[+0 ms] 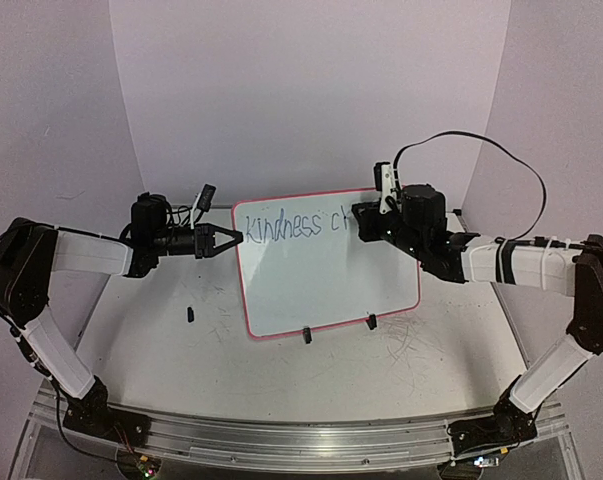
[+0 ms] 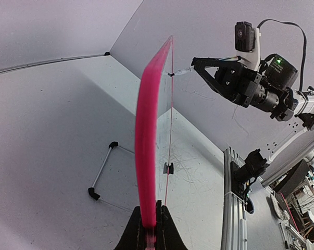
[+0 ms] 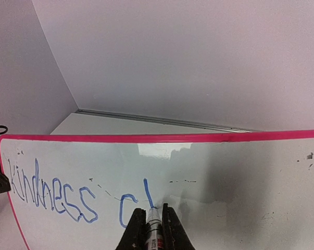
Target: Write a sentence on the whiteboard
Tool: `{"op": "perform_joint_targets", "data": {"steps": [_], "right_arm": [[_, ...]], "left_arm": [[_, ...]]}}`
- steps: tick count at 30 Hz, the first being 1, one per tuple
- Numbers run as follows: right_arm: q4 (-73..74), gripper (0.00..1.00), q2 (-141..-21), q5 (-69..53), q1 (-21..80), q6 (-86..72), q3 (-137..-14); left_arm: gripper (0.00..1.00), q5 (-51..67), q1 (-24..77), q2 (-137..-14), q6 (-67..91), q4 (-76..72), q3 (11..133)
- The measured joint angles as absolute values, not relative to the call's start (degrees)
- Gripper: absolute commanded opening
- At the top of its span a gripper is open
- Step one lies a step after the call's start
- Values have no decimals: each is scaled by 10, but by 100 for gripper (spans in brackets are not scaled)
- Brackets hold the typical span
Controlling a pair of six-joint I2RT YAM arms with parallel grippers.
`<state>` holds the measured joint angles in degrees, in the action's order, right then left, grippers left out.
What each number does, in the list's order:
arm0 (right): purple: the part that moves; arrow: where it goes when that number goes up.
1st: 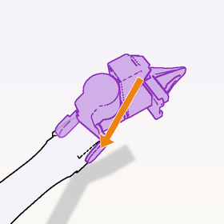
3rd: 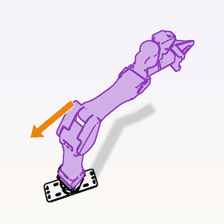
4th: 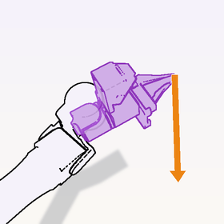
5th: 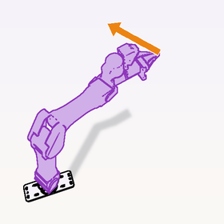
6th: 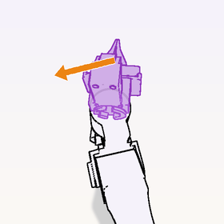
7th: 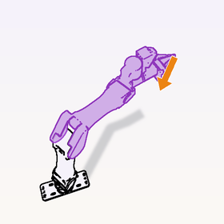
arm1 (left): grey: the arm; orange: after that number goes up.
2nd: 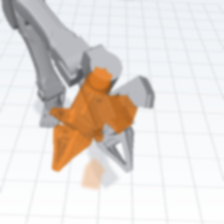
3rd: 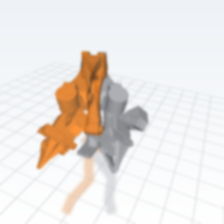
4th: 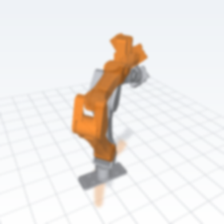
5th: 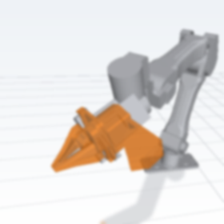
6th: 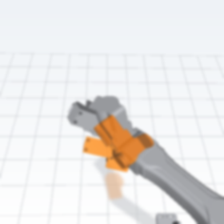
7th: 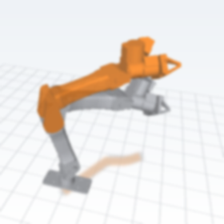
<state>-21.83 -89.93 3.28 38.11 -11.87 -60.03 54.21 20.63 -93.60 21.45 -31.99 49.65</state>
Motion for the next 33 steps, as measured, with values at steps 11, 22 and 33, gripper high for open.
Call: {"op": "perform_joint_targets", "data": {"steps": [11,22,33], "right_arm": [[-225,0,-897,70,383,-119,-600],[-217,0,-885,67,383,-121,-579],[-193,0,-856,53,380,-117,-557]], "left_arm": [[0,542,206,-936,215,-320,496],[0,542,206,-936,215,-320,496],[0,544,206,-936,213,-320,496]]}}
